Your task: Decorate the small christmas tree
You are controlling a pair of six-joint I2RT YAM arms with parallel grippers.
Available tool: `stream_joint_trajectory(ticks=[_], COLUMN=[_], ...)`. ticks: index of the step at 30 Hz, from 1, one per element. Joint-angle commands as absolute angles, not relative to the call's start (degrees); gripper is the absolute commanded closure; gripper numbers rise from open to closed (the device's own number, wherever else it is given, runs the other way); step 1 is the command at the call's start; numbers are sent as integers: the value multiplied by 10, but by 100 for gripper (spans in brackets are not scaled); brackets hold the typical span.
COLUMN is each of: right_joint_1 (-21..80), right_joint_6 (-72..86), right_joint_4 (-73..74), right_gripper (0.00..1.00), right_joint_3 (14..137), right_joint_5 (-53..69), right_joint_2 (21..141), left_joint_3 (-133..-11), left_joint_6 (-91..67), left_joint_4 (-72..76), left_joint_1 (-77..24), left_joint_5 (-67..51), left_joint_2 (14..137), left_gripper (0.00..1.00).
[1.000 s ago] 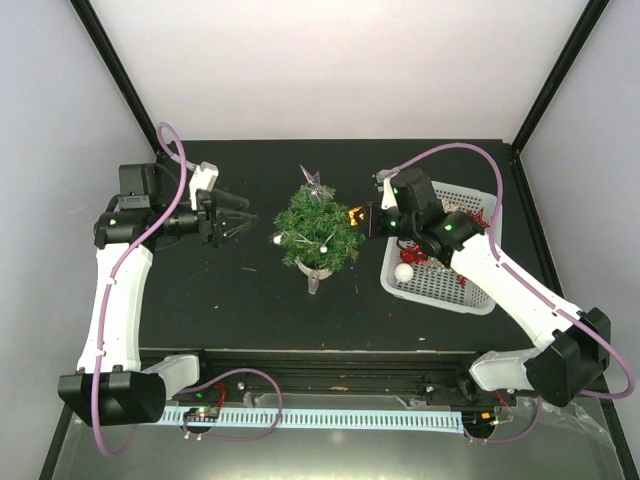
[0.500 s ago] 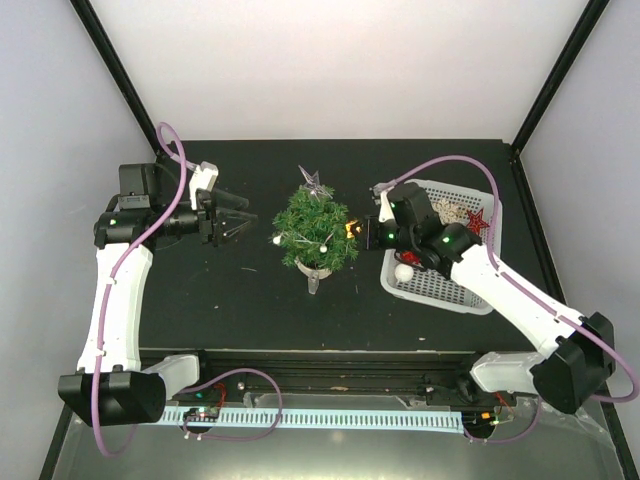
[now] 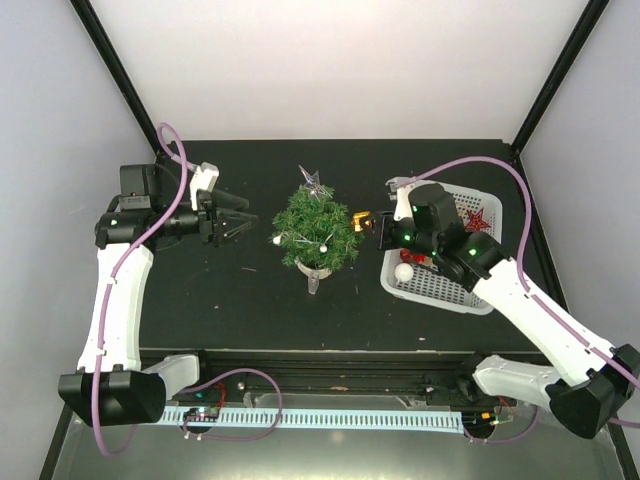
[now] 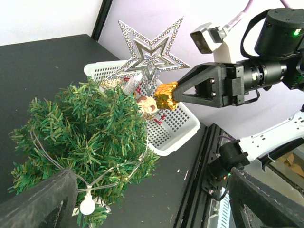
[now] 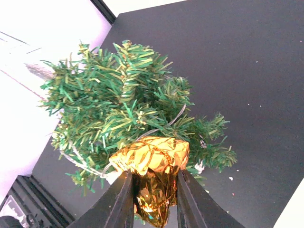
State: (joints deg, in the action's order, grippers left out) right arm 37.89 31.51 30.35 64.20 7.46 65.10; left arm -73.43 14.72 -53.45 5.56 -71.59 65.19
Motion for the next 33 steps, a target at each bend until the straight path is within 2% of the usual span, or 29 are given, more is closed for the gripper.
stream_joint_trajectory(ticks=[1,13,33], right_joint_1=[382,382,382], right_joint_6=[321,327,321], right_joint_4=[300,306,326], right_gripper=[74,73,73], right_joint_3=[632,615,625], right_joint_5=[101,109,28], right_joint_2=[628,611,700], left_joint_3=[-733,-733,-728], left_joint_6=[142,142,144], left_joint_4=[-523,-522,-521], left_joint_1=[59,59,59], left_joint_5=[-721,-721,-726], left_joint_2=[642,646,645], left_gripper=[13,13,13])
